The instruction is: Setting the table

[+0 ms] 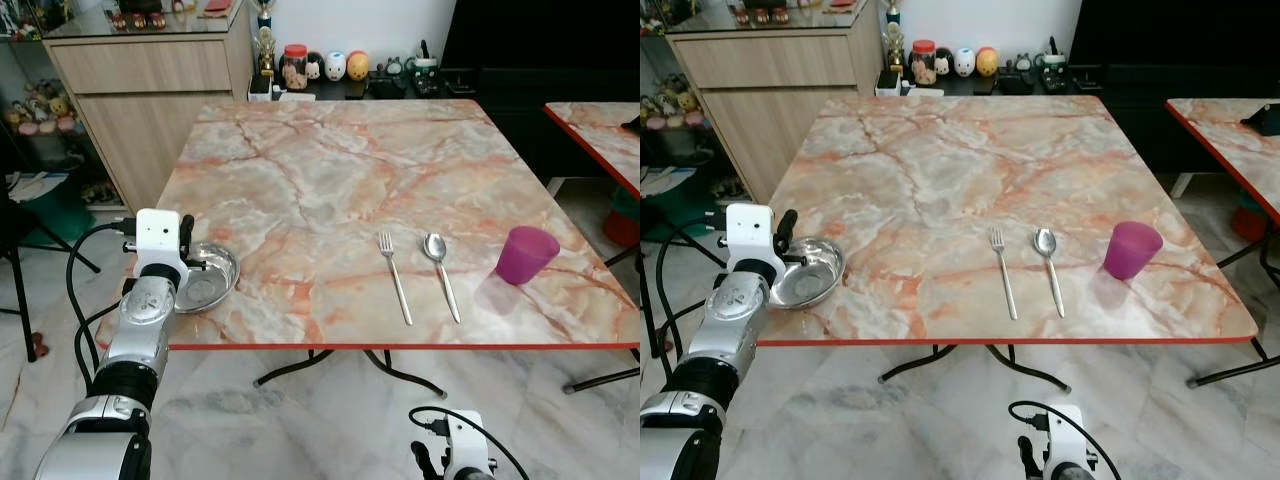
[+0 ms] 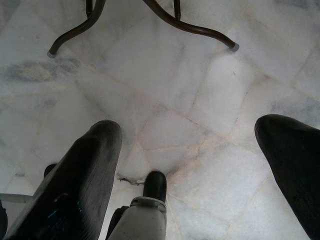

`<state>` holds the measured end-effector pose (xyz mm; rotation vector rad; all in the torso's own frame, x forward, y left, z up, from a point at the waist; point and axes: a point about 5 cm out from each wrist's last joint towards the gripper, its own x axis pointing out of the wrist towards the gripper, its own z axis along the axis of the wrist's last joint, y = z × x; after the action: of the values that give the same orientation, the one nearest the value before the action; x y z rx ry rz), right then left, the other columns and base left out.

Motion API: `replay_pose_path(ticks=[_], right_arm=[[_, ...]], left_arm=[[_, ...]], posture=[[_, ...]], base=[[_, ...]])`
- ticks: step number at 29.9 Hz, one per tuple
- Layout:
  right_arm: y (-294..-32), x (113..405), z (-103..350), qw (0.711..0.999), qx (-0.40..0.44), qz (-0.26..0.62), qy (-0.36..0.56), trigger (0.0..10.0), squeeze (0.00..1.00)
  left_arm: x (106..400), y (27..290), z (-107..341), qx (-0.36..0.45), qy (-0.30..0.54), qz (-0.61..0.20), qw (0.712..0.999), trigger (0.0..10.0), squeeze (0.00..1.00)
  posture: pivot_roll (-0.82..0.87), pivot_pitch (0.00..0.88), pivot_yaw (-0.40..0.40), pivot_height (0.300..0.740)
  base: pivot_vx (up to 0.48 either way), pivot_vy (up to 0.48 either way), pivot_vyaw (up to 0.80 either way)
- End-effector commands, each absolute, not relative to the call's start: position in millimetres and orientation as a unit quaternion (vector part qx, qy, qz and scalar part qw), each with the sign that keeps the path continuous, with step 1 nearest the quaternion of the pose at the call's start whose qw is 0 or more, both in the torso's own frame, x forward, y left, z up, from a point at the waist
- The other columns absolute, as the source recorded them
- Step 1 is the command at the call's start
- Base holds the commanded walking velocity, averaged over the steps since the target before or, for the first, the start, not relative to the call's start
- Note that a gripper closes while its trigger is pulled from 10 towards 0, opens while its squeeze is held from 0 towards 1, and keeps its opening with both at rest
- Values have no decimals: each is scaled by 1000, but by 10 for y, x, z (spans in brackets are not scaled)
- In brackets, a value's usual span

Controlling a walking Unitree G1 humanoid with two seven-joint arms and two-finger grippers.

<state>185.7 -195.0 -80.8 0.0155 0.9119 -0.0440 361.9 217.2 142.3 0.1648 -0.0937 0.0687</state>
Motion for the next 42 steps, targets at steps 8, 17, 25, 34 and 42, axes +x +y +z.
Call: replay_pose_path(ticks=[8,17,25,34,42], right_arm=[[-1941,1841,-821,893,1,-14,450,10000,0],[-1949,1838,-821,893,4,-15,449,10000,0],[-1951,1839,-821,892,4,-14,451,10000,0],[-1952,1839,-821,892,4,-13,452,10000,0],[-1956,1837,-821,892,3,-12,452,10000,0]], left_arm=[[3652,2364,1553,84,-37,67,993,10000,1000],[3612,2501,1427,73,17,81,994,10000,1000],[3599,2598,1406,45,42,115,991,10000,1000],[3540,2741,1252,40,110,129,985,10000,0],[3515,2764,1180,6,143,126,982,10000,0]], posture=[[-4,0,-1,740],[-1,0,-5,740],[-3,0,-5,740],[0,0,-7,740],[-1,0,-7,740]], base=[[0,0,0],[0,0,0],[0,0,0],[0,0,0],[0,0,0]])
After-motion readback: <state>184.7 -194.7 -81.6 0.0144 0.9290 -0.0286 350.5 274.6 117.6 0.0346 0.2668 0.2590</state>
